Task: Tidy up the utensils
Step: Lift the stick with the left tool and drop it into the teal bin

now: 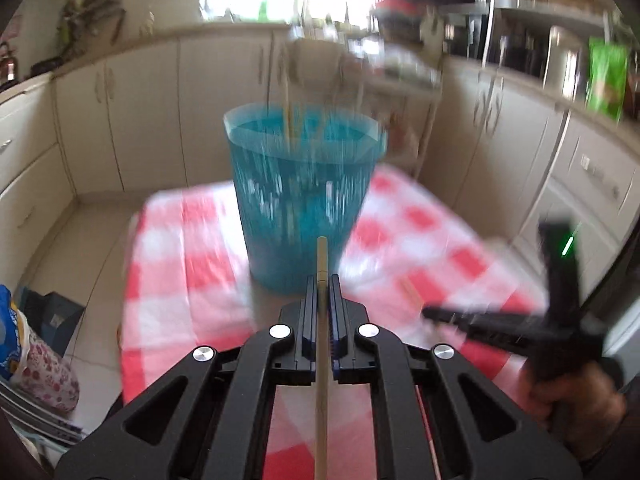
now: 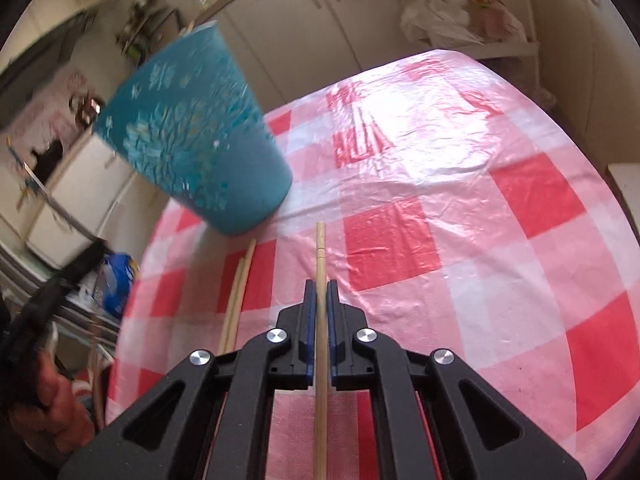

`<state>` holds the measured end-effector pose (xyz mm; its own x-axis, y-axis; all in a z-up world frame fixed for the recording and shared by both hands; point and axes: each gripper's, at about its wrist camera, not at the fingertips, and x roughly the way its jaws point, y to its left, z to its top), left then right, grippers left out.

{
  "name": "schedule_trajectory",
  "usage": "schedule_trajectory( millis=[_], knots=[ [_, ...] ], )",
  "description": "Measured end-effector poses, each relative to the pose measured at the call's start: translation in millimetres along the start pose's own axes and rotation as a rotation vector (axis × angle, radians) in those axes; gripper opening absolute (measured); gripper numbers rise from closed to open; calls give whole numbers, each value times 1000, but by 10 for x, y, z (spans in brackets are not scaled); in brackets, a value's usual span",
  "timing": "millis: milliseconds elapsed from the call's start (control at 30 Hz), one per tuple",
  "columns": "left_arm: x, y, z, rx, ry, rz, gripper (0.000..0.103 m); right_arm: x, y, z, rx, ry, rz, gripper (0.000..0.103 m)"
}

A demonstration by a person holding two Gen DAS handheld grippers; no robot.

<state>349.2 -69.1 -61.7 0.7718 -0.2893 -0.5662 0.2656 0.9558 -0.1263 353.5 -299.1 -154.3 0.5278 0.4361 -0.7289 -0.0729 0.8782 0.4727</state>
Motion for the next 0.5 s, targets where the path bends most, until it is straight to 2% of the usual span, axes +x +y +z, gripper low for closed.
schedule_trajectory(
  millis=[133,300,500],
  knots=[
    [-273,12,390,-32,-152,3,5,-56,-62,-16,46,-30,33,6],
    [-341,60,916,-82,-294,19,5,-89,-73,20,63,-62,41,6],
    [-193,170,1383,-131,-380,36,5,-117,-45,68,66,-101,60,6]
  ],
)
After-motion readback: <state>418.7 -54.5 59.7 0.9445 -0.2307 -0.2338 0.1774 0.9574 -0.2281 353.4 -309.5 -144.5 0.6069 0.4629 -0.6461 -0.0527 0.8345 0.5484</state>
